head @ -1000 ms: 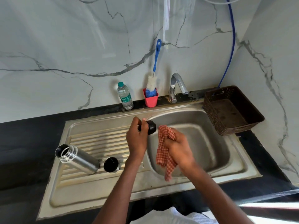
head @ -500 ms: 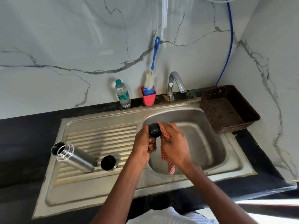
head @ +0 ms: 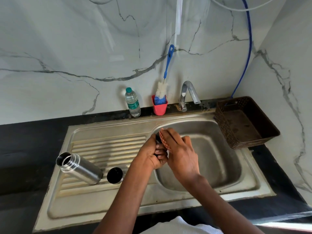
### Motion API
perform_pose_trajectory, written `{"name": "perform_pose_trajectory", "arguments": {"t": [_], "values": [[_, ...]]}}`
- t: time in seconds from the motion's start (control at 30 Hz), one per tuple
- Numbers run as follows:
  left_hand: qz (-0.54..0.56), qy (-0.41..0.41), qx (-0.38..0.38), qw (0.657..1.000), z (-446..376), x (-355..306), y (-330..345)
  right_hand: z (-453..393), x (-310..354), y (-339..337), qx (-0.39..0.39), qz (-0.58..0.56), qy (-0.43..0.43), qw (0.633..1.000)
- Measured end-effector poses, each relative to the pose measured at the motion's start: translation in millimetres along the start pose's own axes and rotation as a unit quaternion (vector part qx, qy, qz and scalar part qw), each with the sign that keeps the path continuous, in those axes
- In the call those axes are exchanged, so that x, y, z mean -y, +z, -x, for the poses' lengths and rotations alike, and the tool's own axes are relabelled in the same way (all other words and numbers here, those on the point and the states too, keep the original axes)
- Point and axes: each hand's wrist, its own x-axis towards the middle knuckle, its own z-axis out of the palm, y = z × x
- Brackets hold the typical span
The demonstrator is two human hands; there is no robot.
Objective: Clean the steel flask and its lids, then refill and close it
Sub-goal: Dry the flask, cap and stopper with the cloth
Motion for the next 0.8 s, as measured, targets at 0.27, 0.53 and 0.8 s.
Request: {"name": "perform_pose_trajectory", "arguments": {"t": [0.27, 0.53, 0.8], "values": [[-0.196, 0.253, -0.104, 0.941, -8, 19, 3, -45, 1, -28, 0.111, 0.024, 0.012, 0.993], [-0.186, 0.381, -0.046, 0.904, -1, 13, 8, -67, -40, -40, 0.262, -0.487, 0.25, 0.794], [-0.464, 0.623, -0.2, 0.597, -9, 18, -13, -36, -33, -17, 0.266, -0.733, 0.31, 0.543]]}}
